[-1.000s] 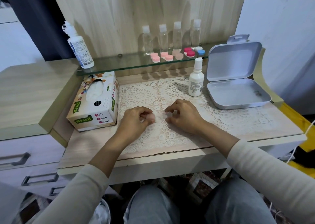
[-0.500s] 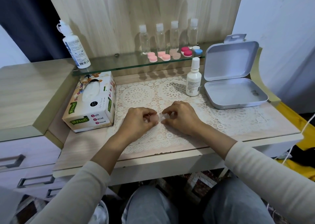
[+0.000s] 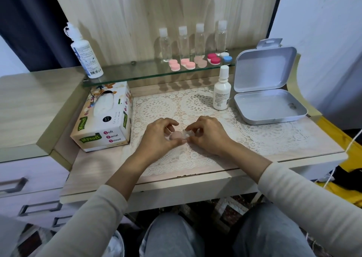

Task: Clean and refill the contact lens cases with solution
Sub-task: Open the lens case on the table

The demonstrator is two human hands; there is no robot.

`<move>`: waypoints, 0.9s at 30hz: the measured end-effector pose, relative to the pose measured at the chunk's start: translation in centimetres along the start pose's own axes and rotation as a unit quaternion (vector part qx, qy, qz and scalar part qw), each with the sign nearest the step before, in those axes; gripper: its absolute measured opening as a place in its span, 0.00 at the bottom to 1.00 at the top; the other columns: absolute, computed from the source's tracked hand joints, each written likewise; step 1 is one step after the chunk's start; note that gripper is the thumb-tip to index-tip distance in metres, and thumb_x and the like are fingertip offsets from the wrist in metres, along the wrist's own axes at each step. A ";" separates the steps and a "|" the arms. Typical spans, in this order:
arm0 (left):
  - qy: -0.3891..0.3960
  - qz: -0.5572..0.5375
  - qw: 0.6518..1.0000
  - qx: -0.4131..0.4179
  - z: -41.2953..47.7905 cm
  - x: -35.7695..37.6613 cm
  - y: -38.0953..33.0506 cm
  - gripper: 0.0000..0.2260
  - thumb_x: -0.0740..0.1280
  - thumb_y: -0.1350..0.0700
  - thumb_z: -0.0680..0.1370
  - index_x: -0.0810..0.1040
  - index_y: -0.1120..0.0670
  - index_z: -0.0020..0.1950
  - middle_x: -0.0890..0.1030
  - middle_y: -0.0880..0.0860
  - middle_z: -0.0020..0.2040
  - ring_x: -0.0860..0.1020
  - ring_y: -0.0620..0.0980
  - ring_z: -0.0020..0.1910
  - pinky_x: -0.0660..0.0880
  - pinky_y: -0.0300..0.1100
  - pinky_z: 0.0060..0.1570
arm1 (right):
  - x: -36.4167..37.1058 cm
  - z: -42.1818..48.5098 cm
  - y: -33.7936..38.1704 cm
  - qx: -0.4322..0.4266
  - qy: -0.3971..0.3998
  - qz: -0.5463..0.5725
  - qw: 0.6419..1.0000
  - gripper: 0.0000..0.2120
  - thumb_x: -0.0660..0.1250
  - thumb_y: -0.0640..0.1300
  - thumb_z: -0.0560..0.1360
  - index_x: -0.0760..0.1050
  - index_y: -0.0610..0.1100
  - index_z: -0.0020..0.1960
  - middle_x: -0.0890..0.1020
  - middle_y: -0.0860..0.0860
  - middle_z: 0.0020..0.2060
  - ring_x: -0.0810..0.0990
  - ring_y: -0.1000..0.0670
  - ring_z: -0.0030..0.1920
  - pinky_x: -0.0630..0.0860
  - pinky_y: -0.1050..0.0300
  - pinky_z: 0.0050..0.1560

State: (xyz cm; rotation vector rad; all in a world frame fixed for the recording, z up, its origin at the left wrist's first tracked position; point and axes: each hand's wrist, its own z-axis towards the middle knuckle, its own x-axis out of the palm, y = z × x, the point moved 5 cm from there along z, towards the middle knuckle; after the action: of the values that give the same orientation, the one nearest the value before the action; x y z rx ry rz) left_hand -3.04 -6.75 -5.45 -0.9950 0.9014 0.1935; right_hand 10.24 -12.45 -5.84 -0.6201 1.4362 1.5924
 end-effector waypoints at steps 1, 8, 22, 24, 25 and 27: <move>-0.008 -0.004 1.000 0.003 0.0 0.0 -0.1 0.20 0.77 0.55 0.65 0.78 0.53 0.55 0.78 0.50 0.45 0.76 0.44 0.43 0.74 0.33 0.44 | 0.0 0.0 0.0 0.001 0.000 0.001 1.000 0.12 0.69 0.47 0.73 0.81 0.47 0.55 0.79 0.45 0.47 0.74 0.48 0.50 0.67 0.58 0.46; 0.054 -0.021 0.998 0.006 -0.1 0.4 0.1 0.17 0.74 0.56 0.69 0.77 0.51 0.57 0.79 0.47 0.53 0.76 0.42 0.53 0.70 0.28 0.51 | 0.1 0.0 -0.1 0.005 0.001 0.001 1.000 0.12 0.70 0.48 0.72 0.81 0.47 0.54 0.78 0.46 0.46 0.74 0.48 0.49 0.66 0.59 0.45; 0.070 0.098 0.992 0.025 0.1 0.5 -0.3 0.20 0.72 0.55 0.71 0.76 0.51 0.63 0.77 0.48 0.59 0.69 0.48 0.61 0.63 0.37 0.57 | 0.2 0.0 -0.2 -0.001 -0.007 0.001 1.000 0.10 0.69 0.45 0.72 0.81 0.47 0.53 0.79 0.45 0.45 0.75 0.48 0.48 0.65 0.60 0.44; 0.021 0.100 0.995 -0.005 0.0 0.1 0.0 0.24 0.75 0.48 0.66 0.77 0.52 0.59 0.77 0.48 0.54 0.71 0.47 0.55 0.66 0.38 0.53 | 0.1 0.0 -0.2 -0.002 -0.009 -0.001 1.000 0.10 0.69 0.45 0.73 0.81 0.47 0.53 0.79 0.46 0.45 0.75 0.48 0.48 0.64 0.60 0.44; -0.003 0.097 0.995 -0.013 -0.1 -0.1 0.1 0.22 0.75 0.45 0.65 0.78 0.53 0.55 0.78 0.48 0.50 0.72 0.47 0.52 0.68 0.39 0.50 | 0.1 0.0 -0.2 -0.004 -0.009 -0.003 1.000 0.10 0.68 0.45 0.73 0.81 0.47 0.53 0.79 0.45 0.46 0.75 0.48 0.49 0.64 0.60 0.44; -0.032 0.094 0.995 -0.019 -0.1 -0.3 0.0 0.19 0.74 0.43 0.65 0.79 0.53 0.47 0.78 0.48 0.44 0.73 0.47 0.47 0.70 0.41 0.46 | 0.1 0.0 -0.1 -0.008 -0.008 -0.004 1.000 0.10 0.68 0.45 0.73 0.81 0.47 0.53 0.80 0.45 0.46 0.75 0.47 0.49 0.65 0.60 0.44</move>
State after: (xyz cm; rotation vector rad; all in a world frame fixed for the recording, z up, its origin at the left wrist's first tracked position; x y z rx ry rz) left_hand -3.32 -6.78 -5.27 -0.9329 0.9367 0.4008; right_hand 10.30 -12.40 -6.01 -0.6201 1.4074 1.6015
